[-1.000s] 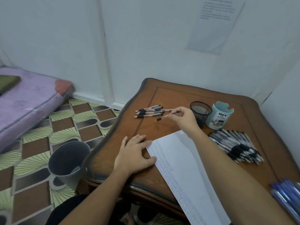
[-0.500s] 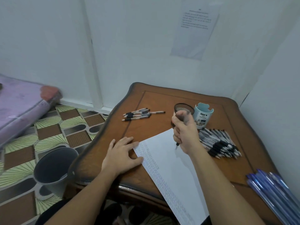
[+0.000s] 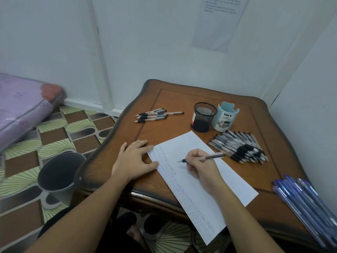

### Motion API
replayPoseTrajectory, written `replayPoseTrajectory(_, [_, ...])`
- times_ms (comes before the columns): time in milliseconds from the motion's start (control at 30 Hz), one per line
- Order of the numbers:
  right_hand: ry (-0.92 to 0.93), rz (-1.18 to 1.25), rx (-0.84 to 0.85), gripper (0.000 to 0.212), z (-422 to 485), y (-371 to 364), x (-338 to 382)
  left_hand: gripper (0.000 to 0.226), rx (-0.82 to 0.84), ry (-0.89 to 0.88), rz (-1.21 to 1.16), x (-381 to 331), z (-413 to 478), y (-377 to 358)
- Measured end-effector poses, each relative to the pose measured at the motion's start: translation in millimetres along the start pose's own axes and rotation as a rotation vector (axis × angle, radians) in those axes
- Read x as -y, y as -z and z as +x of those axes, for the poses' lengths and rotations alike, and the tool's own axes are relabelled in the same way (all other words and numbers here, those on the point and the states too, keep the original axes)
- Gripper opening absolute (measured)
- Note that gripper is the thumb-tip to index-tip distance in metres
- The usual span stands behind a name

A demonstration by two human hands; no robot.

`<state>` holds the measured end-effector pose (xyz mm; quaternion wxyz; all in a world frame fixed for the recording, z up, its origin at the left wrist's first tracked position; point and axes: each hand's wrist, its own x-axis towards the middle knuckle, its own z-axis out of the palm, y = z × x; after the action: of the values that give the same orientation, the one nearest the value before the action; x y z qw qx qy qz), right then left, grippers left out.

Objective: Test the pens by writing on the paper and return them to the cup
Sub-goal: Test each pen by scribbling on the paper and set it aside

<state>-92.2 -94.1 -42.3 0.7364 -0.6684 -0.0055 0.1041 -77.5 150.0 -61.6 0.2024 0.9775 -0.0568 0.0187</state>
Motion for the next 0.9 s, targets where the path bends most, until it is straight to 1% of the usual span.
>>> replayPoseTrajectory(67, [0.019, -0.071, 0.003, 0.008, -3, -2, -4, 0.087, 0.001, -0.005, 0.001, 0, 0, 0])
replayPoseTrajectory(200, [0.039, -0.301, -0.019, 0.019, -7, -2, -10, 0.088, -0.016, -0.001, -0.015, -1, 0, -2])
replayPoseTrajectory(300, [0.072, -0.37, -0.021, 0.019, -10, -3, -12, 0.088, -0.021, 0.0, -0.023, 0, 0, -3])
replayPoseTrajectory(400, [0.06, -0.439, 0.004, 0.017, -13, -5, -10, 0.087, -0.014, 0.0, -0.019, 1, 1, -3])
replayPoseTrajectory(567, [0.083, -0.454, 0.017, 0.017, -14, -6, -9, 0.082, -0.015, -0.002, -0.005, 1, 2, -4])
replayPoseTrajectory(767, [0.087, -0.468, 0.03, 0.017, -13, -6, -11, 0.087, -0.016, -0.005, -0.011, 2, 2, -4])
replayPoseTrajectory(900, [0.094, -0.461, 0.033, 0.017, -13, -7, -12, 0.086, -0.018, -0.007, 0.0, 3, 2, -5])
